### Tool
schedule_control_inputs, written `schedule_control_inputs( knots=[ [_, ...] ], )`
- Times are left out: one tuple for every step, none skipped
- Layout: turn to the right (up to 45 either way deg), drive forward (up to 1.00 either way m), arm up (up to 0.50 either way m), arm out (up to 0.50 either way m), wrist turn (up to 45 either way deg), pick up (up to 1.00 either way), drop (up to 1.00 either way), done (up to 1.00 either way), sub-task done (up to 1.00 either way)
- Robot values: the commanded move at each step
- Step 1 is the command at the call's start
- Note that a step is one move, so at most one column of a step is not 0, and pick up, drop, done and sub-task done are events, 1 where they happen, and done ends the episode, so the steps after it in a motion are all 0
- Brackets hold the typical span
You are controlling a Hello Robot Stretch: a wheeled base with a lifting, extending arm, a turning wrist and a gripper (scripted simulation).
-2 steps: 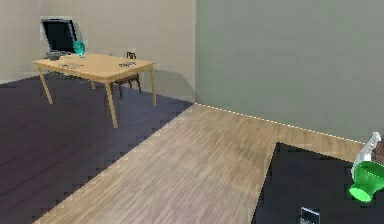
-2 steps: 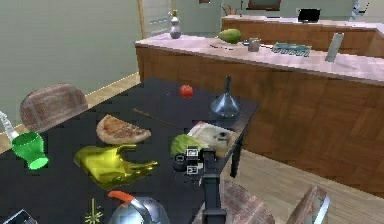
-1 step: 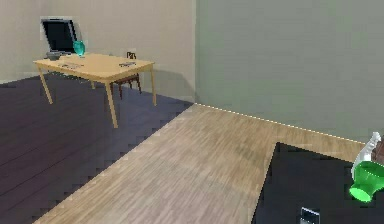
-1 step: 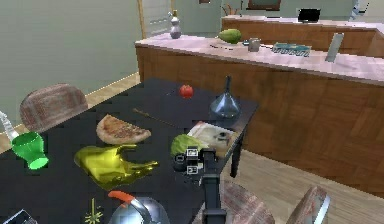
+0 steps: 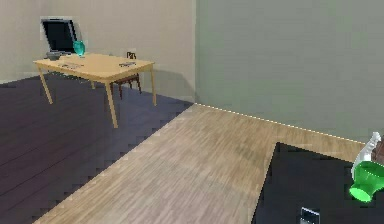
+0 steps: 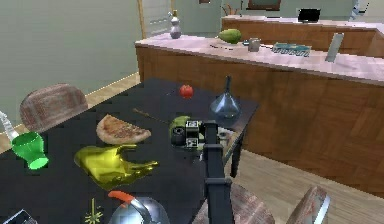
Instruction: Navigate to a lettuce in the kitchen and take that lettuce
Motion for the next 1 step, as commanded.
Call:
schedule_control_inputs(
  knots=[
    [0.0, 0.0, 0.0, 0.0, 0.0, 0.0, 0.0, 1.0, 0.0]
  ],
)
